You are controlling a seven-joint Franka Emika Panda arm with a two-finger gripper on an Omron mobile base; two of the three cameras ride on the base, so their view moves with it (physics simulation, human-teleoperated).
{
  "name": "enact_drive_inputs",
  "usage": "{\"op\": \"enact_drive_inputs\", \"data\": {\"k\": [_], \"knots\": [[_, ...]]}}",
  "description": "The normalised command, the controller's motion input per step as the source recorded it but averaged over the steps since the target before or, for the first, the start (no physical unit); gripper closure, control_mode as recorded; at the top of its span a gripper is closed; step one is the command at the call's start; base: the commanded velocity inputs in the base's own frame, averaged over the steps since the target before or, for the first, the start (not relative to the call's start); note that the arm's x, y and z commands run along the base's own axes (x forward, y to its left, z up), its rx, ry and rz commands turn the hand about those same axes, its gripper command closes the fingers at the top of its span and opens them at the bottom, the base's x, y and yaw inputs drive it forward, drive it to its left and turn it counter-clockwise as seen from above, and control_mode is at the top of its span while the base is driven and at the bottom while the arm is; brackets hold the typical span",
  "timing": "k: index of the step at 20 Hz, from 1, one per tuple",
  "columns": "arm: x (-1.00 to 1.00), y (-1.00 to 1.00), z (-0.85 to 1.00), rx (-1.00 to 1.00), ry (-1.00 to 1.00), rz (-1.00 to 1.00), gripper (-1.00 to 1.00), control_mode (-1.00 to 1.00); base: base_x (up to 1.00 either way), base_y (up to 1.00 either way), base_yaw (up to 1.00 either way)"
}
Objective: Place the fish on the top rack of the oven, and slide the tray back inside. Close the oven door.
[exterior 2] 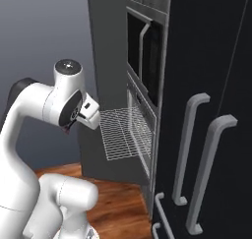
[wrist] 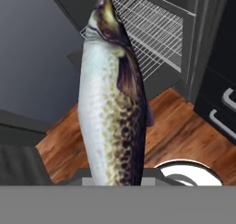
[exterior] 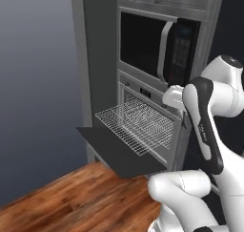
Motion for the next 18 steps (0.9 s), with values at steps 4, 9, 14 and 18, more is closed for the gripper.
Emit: {"op": "enact_drive_inputs", "data": {"k": [4,9,14,18], "knots": [[0.0,0.0,0.0,0.0,0.0,0.0,1.0,1.0,0.84,-0.2,0.0],[0.0,0.0,0.0,0.0,0.0,0.0,1.0,1.0,0.94,0.0,0.0],[0.0,0.0,0.0,0.0,0.0,0.0,1.0,1.0,0.68,0.1,0.0],[0.03,0.1,-0.29,-0.02,0.13,0.03,1.0,-1.0,0.0,0.0,0.0]]}}
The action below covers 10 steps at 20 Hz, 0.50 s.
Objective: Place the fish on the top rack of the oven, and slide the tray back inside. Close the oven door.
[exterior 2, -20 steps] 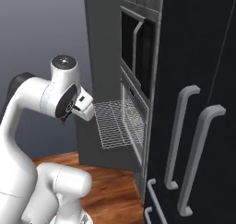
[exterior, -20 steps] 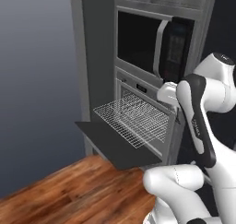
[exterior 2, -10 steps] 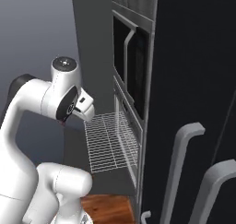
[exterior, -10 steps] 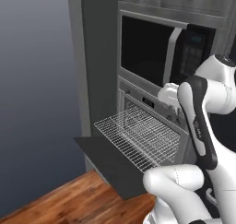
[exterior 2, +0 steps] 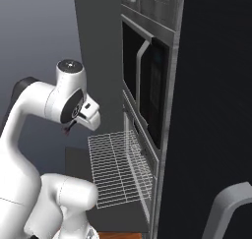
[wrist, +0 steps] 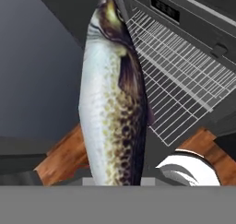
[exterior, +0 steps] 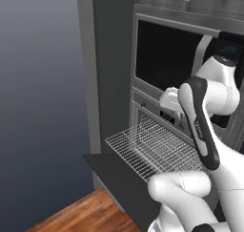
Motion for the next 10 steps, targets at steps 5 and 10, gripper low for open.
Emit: {"op": "enact_drive_inputs", "data": {"k": [5,10], "knots": [[0.01,0.14,-0.33,-0.04,0.17,0.06,1.0,-1.0,0.0,0.0,0.0],[0.17,0.21,-0.49,-0.11,0.24,0.01,1.0,-1.0,0.0,0.0,0.0]]}}
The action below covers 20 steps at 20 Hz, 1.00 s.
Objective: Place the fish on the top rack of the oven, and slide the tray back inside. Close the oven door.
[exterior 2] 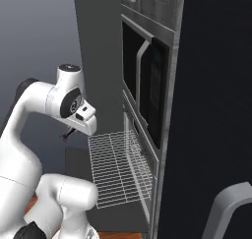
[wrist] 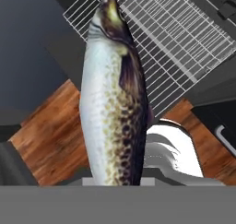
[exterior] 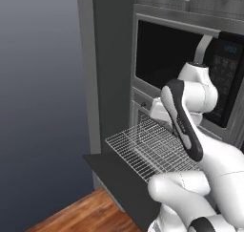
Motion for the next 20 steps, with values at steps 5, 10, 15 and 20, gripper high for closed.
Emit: {"op": "enact_drive_inputs", "data": {"k": [5,10,15,20], "knots": [[0.21,0.12,-0.66,-0.16,0.21,0.01,1.0,-1.0,0.0,0.0,0.0],[0.27,0.0,-0.53,-0.15,0.17,0.02,1.0,-1.0,0.0,0.0,0.0],[0.27,-0.01,-0.46,-0.1,0.09,0.14,1.0,-1.0,0.0,0.0,0.0],[0.31,-0.03,-0.34,-0.01,0.09,0.29,1.0,-1.0,0.0,0.0,0.0]]}}
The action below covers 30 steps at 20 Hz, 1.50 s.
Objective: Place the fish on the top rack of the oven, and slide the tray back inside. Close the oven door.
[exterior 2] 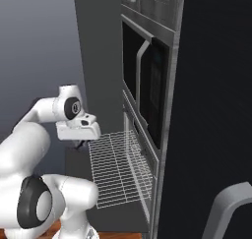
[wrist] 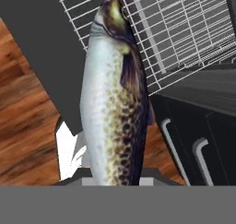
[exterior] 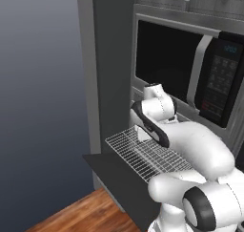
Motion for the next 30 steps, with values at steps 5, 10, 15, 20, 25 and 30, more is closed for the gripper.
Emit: {"op": "enact_drive_inputs", "data": {"k": [5,10,15,20,25,30], "knots": [[0.32,-0.14,-0.39,0.0,0.06,0.37,1.0,-1.0,0.0,0.0,0.0],[0.39,-0.06,-0.43,-0.02,0.02,0.22,1.0,-1.0,0.0,0.0,0.0],[0.49,0.0,-0.45,-0.02,0.05,0.03,1.0,-1.0,0.0,0.0,0.0],[0.41,0.0,-0.41,0.0,0.09,0.02,1.0,-1.0,0.0,0.0,0.0],[0.48,0.0,-0.37,0.0,0.09,0.0,1.0,-1.0,0.0,0.0,0.0],[0.53,-0.06,-0.36,-0.01,0.08,0.0,1.0,-1.0,0.0,0.0,0.0]]}}
